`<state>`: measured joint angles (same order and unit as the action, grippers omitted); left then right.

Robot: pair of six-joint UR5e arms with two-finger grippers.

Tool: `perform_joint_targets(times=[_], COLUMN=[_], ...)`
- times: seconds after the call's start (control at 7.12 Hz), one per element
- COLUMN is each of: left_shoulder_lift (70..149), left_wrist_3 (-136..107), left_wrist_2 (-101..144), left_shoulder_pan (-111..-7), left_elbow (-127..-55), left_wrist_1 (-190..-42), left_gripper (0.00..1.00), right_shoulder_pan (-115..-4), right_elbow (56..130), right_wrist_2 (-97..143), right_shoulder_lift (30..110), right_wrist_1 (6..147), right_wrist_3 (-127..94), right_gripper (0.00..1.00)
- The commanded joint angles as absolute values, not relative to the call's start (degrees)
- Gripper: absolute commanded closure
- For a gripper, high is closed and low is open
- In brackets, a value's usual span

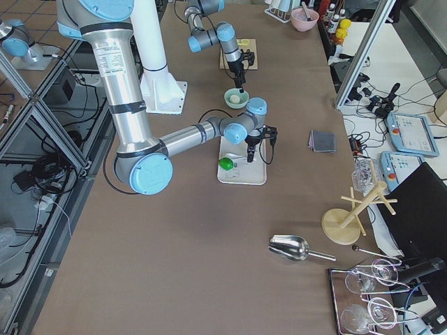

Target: Put spoon and bun in bowl

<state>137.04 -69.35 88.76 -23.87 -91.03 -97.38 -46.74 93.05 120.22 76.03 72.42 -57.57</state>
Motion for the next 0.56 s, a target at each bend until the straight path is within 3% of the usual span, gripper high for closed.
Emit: perform_joint_targets(times=[0.0,0.28,0.42], left_shoulder_lift=[136.9,136.9,136.9], left_wrist_3=[-69.3,-69.3,-69.3], left_wrist_2=[88.8,88.8,88.7], left_shoulder_pan=[-24.1,-24.1,-24.1], left_elbow=[-91.1,-91.1,-91.1], left_wrist_1=[-97.4,-97.4,-97.4], left_gripper=[0.03,0.03,0.03], right_shoulder_pan=[-46.6,-46.3,-46.0], right_elbow=[93.4,93.3,93.0], right_wrist_2=[120.3,120.0,120.0], right_shoulder_lift=[76.8,77.1,77.0], right_wrist_1=[72.3,72.4,72.4], right_wrist_3=[-57.6,-57.6,-57.6], right_gripper=[0.23,0.39,0.53])
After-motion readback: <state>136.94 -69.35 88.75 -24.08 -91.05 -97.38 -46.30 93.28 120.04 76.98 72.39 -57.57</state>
